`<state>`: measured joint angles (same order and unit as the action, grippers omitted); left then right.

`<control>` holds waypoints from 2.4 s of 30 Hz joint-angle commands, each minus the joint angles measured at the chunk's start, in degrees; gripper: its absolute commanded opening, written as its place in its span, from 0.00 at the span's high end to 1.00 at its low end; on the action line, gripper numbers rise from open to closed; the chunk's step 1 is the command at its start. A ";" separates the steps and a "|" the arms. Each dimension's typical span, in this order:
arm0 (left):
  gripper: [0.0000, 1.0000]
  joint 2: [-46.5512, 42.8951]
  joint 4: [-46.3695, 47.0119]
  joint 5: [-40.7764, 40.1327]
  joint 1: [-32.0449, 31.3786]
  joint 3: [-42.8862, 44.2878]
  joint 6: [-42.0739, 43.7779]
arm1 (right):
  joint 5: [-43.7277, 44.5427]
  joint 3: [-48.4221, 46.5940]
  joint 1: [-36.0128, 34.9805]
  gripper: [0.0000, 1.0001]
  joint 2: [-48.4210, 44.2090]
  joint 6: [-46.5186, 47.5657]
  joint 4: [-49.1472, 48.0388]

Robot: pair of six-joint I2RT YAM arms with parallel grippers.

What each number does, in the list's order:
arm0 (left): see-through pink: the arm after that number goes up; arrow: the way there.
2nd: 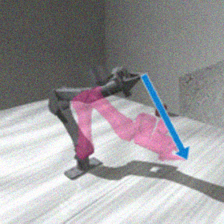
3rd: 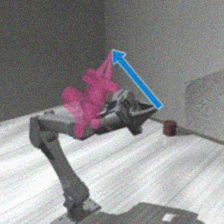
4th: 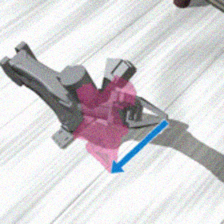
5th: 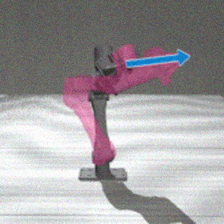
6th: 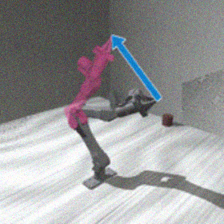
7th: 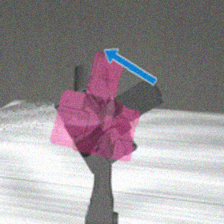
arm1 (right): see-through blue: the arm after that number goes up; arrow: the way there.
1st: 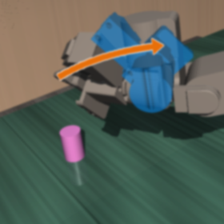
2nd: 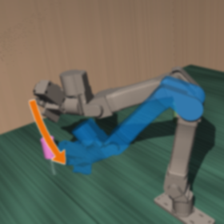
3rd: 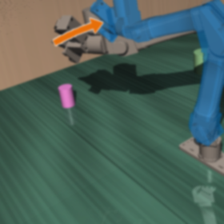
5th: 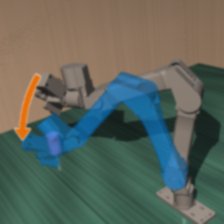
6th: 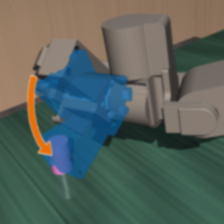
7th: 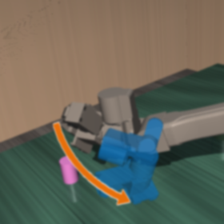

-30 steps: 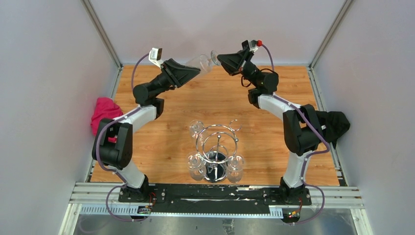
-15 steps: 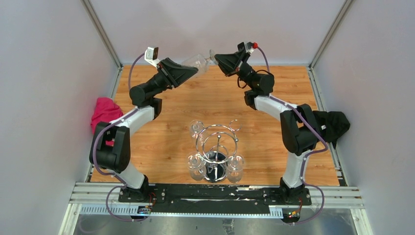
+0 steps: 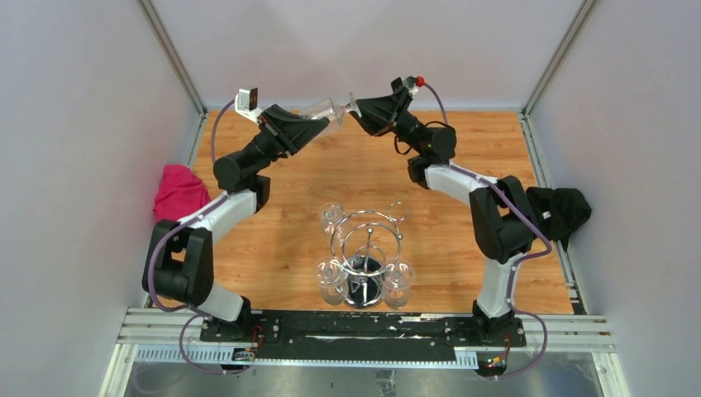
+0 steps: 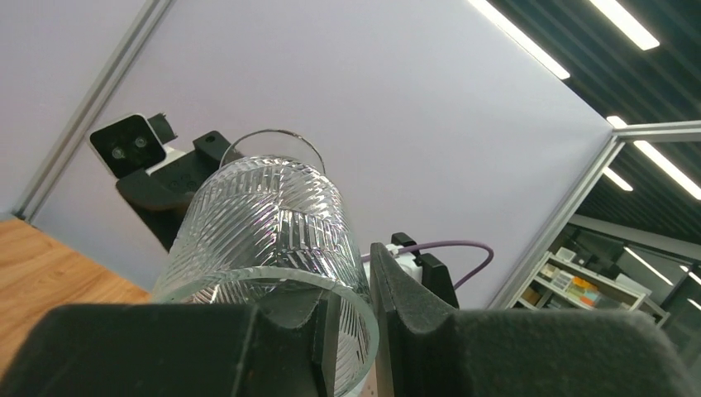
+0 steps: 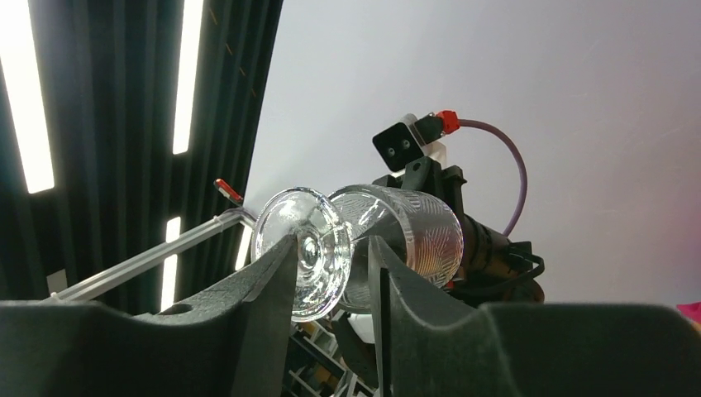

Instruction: Take the wine glass off the wine glass rack

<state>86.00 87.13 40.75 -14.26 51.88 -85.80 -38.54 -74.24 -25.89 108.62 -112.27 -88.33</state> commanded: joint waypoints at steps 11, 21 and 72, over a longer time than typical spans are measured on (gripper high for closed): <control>1.00 -4.33 2.82 -4.30 -0.57 -2.70 3.18 | -4.15 1.52 -2.75 0.29 -2.54 2.79 -3.13; 1.00 -5.62 2.71 -6.18 3.45 -4.73 1.78 | 1.48 9.37 2.38 0.02 -6.91 5.33 -3.15; 1.00 34.17 -147.86 -31.35 14.07 80.07 72.03 | -0.52 7.10 20.18 0.01 -44.91 76.09 96.98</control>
<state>119.59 -57.98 11.35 -1.04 132.22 -16.10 -39.86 -67.31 -6.39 64.34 -37.63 7.66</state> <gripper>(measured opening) 0.212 0.991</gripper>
